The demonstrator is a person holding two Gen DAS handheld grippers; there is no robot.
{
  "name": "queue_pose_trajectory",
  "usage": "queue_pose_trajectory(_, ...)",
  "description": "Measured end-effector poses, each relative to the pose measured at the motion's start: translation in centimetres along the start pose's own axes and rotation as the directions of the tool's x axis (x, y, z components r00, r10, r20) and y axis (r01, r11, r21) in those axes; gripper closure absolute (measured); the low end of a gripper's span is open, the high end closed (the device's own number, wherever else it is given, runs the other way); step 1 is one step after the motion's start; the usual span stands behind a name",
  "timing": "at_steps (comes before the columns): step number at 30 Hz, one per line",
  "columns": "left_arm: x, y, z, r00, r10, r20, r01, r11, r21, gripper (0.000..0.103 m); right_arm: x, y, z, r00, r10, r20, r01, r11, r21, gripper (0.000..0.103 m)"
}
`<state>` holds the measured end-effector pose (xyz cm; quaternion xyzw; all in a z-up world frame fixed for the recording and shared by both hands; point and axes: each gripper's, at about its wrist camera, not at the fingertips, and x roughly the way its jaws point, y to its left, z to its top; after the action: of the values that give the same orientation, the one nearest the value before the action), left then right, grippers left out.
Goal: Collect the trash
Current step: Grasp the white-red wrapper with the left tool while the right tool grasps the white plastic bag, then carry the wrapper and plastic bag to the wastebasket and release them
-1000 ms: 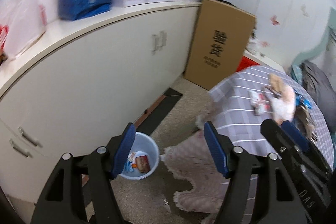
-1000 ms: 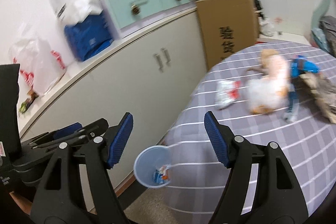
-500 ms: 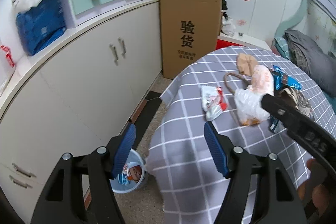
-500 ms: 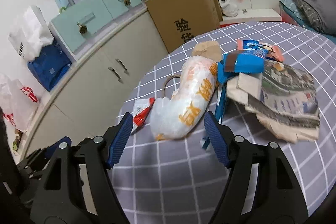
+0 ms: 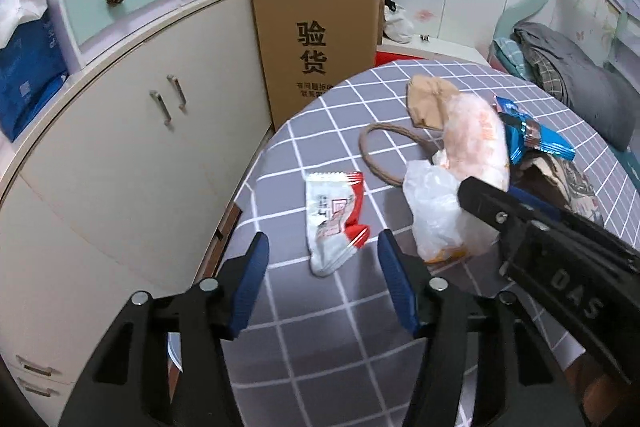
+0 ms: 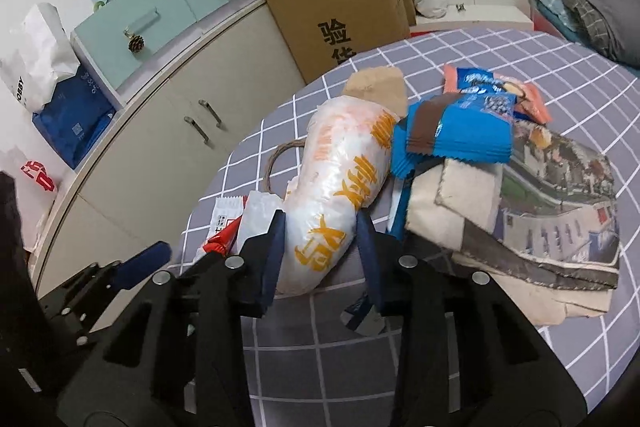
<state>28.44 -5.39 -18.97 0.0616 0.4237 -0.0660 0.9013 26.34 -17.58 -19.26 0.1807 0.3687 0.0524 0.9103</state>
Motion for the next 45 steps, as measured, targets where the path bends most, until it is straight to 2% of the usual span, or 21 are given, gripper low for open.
queue_pose_trajectory(1,0.3,-0.1,0.1,1.000,-0.007,-0.006,0.007,1.000,0.003,0.063,-0.2,0.0,0.0,1.000,-0.003,0.009,0.003,1.000,-0.003,0.068)
queue_pose_trajectory(2,0.6,0.0,0.2,1.000,-0.024,-0.015,0.024,1.000,-0.004,0.077,-0.4,0.0,0.1,1.000,-0.005,0.016,0.005,1.000,-0.005,0.069)
queue_pose_trajectory(5,0.4,0.4,0.2,0.999,-0.047,-0.016,0.047,0.998,-0.033,0.089,-1.2,0.3,0.1,0.998,-0.031,0.049,0.032,0.999,-0.017,0.069)
queue_pose_trajectory(7,-0.5,0.7,0.0,0.997,-0.075,0.006,0.075,0.996,-0.057,0.089,-2.0,0.3,0.1,0.996,-0.042,0.077,0.044,0.999,-0.022,0.070)
queue_pose_trajectory(15,-4.4,3.2,-1.5,0.992,-0.104,0.075,0.114,0.984,-0.137,0.090,-5.5,1.9,-0.2,0.988,-0.004,0.155,0.010,0.999,-0.036,0.070)
queue_pose_trajectory(23,-9.3,8.8,-4.4,0.990,-0.050,0.133,0.081,0.968,-0.238,0.090,-7.4,7.5,-1.6,0.983,0.085,0.163,-0.063,0.989,-0.132,0.070)
queue_pose_trajectory(27,-10.5,12.5,-6.4,0.992,0.003,0.128,0.035,0.953,-0.300,0.090,-7.1,11.2,-3.3,0.983,0.139,0.122,-0.114,0.975,-0.190,0.070)
queue_pose_trajectory(35,-9.4,20.4,-11.7,0.995,0.103,0.016,-0.085,0.895,-0.437,0.090,-2.8,18.8,-8.5,0.973,0.226,-0.051,-0.231,0.931,-0.283,0.070)
queue_pose_trajectory(39,-8.7,23.6,-13.7,0.985,0.167,-0.038,-0.165,0.870,-0.464,0.090,-0.1,21.9,-10.9,0.963,0.243,-0.119,-0.268,0.912,-0.311,0.070)
queue_pose_trajectory(45,-7.5,26.9,-15.6,0.969,0.228,-0.097,-0.245,0.840,-0.484,0.090,3.7,25.0,-13.3,0.950,0.253,-0.186,-0.303,0.890,-0.339,0.069)
